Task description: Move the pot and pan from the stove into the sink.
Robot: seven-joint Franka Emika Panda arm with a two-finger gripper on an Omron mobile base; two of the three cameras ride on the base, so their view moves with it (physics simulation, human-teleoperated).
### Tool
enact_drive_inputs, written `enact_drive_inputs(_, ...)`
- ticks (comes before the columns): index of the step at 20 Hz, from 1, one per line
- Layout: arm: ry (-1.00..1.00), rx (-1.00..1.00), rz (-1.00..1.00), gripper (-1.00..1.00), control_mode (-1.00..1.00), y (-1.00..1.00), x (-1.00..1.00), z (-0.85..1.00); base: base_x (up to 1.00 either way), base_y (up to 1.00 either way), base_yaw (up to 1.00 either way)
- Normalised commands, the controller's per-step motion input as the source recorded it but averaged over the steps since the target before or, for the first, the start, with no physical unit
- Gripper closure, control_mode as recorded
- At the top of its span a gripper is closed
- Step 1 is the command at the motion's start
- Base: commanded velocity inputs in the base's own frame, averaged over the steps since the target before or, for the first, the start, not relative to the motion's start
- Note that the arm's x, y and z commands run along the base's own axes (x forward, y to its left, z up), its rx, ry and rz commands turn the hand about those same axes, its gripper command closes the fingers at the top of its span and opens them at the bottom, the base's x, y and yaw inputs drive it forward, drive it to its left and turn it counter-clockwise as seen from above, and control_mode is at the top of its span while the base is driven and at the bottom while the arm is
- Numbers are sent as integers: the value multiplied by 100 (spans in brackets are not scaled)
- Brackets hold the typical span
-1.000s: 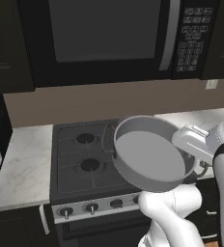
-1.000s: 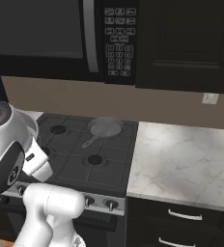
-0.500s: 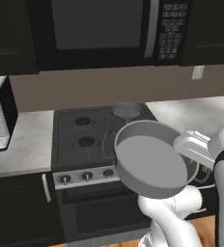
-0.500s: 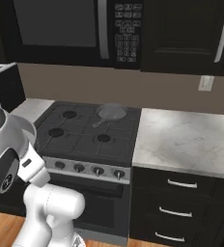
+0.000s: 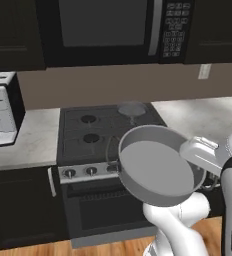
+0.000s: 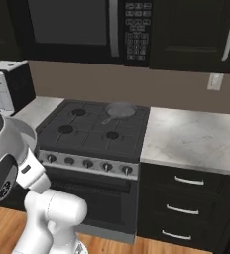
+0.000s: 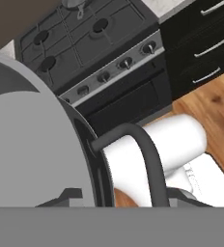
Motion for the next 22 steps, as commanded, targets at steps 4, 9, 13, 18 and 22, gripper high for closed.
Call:
enact_drive_inputs(4,0,0,0,100,100,0,0,0,-27,-17,39)
enact_drive_inputs(9,0,0,0,100,100,0,0,0,-29,-12,43)
enact_drive_inputs(13,0,0,0,100,100,0,0,0,-29,-13,44)
enact_drive_inputs(18,0,0,0,100,100,0,0,0,-27,-11,45)
enact_drive_inputs(22,0,0,0,100,100,0,0,0,-23,-9,46)
